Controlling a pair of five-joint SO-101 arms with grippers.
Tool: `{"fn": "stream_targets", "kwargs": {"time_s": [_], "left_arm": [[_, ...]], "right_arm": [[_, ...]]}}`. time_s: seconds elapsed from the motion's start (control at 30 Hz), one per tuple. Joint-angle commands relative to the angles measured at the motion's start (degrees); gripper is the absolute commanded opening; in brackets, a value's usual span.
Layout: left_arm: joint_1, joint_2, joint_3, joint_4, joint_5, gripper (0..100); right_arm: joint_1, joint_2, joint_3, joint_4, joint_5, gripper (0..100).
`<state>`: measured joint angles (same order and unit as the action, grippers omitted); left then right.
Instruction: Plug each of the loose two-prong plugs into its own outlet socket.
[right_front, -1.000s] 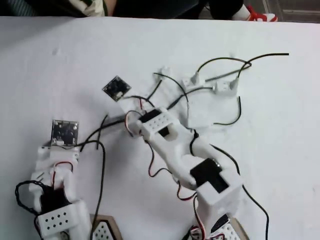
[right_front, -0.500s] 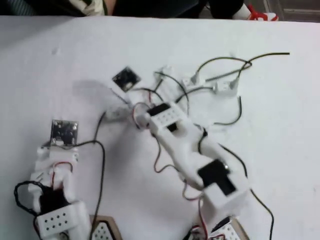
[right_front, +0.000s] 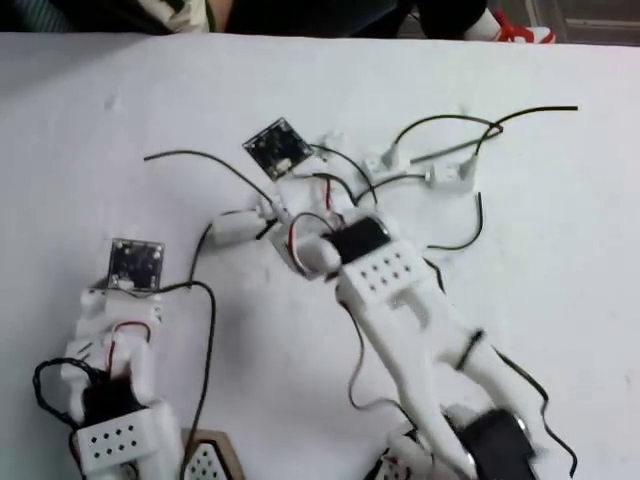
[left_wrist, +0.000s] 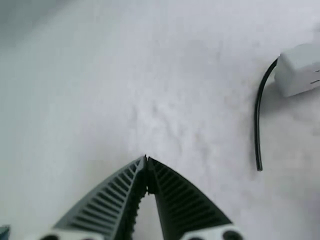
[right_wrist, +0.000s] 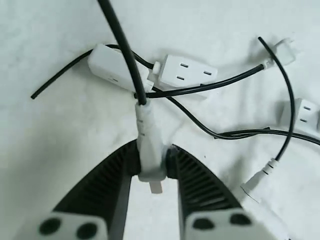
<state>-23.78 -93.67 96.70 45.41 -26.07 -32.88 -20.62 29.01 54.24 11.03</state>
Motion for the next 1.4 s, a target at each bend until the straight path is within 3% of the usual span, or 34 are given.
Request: {"fn": "stream_targets", "kwargs": {"time_s": [0.0, 0.33, 0.8, 1.07, 1.37], "left_arm": [[5.85, -0.48, -5.19, -1.32, 0.09, 2], [28.62, -0.48, -11.78, -1.23, 0.18, 2], [45.58, -0.48, -15.47, 2.29, 0.18, 2], [50.15, -0.48, -20.31, 12.13, 0.18, 2], [50.15, -0.57, -21.1, 12.31, 0.18, 2]], "right_arm": [[-1.19, -9.27, -0.18, 4.97, -0.53, 1.7], [-8.13, -22.55, 4.66, 14.81, -0.62, 1.7], [-14.64, -29.05, 12.92, 16.4, -0.62, 1.8], [-14.64, -29.05, 13.01, 16.4, -0.53, 1.8], [-14.64, -28.97, 13.1, 16.4, -0.53, 1.8]]}}
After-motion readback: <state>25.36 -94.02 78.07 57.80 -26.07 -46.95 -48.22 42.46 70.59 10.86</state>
